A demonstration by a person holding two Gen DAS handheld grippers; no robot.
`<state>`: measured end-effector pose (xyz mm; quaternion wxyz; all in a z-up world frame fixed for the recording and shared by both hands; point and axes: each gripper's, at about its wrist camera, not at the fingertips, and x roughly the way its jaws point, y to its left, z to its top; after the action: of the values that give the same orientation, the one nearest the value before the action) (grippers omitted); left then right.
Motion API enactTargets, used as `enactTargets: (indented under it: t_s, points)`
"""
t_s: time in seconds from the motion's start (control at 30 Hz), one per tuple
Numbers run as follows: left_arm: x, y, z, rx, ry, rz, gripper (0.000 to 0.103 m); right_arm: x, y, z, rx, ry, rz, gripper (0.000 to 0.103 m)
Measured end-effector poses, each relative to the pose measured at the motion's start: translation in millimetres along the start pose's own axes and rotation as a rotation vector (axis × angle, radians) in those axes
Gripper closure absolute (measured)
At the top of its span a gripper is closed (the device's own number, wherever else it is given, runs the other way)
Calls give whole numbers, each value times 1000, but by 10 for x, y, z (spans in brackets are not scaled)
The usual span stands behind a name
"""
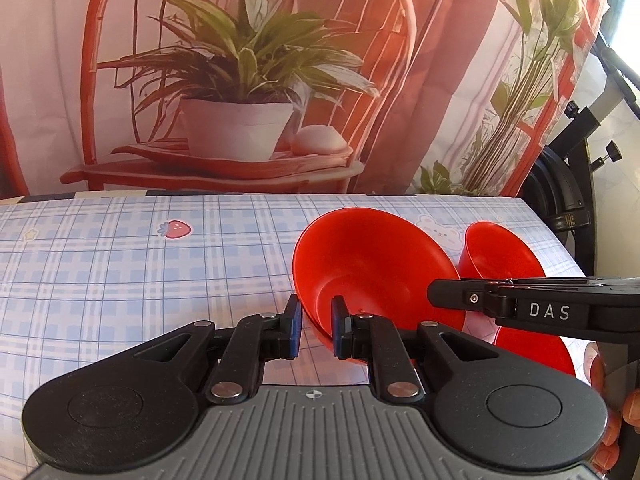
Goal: Organize plates and bowls
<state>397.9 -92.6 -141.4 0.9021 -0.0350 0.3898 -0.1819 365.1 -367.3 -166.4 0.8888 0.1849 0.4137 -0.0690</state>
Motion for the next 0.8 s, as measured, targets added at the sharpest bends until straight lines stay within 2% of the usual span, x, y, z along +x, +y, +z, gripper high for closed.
enactTargets:
  t_s: [0.33,0.6,0.8]
  points:
    - [-360,-326,9,78,-6,-14,87,-533,-74,-139,0,-56,16,93]
    - [-465,-731,-111,183,32,-88,85,-935,-400,-358,29,-81,14,94]
    - [-385,-1045,-214,255,79,-141,84,-1132,-706,-508,79,-76,-4,95]
